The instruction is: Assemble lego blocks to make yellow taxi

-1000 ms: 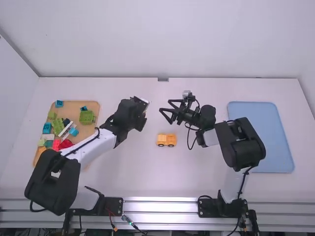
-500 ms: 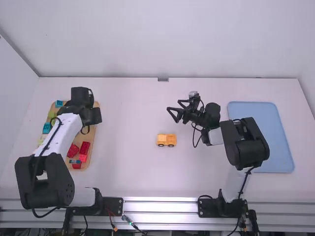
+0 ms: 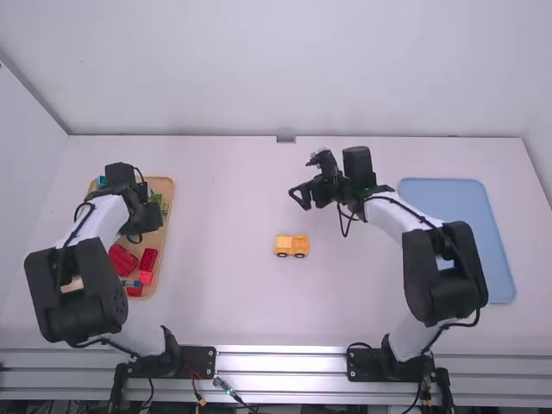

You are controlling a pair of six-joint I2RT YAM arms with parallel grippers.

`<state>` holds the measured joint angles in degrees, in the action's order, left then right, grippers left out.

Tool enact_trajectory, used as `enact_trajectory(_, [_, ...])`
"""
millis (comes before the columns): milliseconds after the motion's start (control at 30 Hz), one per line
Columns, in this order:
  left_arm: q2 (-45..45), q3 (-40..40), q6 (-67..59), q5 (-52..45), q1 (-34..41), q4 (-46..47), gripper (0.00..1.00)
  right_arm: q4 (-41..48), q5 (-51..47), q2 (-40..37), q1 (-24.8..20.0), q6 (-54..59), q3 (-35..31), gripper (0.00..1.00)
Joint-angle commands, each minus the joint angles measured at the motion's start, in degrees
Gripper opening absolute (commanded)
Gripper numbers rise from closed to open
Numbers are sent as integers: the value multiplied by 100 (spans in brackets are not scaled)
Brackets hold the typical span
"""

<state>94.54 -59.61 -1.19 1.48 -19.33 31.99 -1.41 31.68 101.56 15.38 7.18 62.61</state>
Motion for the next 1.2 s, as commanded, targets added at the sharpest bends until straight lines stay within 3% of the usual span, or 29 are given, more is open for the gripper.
enact_trajectory(0, [282, -46, -122, 385, -61, -20, 2, 254, -654, -203, 90, 658, 297, 99])
enact_trajectory(267, [1034, -282, -282, 713, -133, -330, 2, 496, -772, -348, 111, 721, 409, 99])
enact_trajectory(533, [1167, -334, 15, 649, -492, -450, 2, 643, -769, -417, -2, 719, 409, 99])
enact_trajectory(700, [1167, -332, -122, 24, -739, -483, 2, 614, -758, -422, 11, 623, 409, 99])
enact_trajectory(800, [1167, -306, -111, -549, -894, -573, 9, 621, -756, -422, -11, 614, 409, 99])
enact_trajectory(967, [1167, -289, 68, -538, -839, -555, 14, 619, -772, -422, 74, 619, 409, 99])
enact_trajectory(1167, [1167, -289, 190, -533, -817, -378, 13, 627, -769, -422, 76, 634, 409, 99])
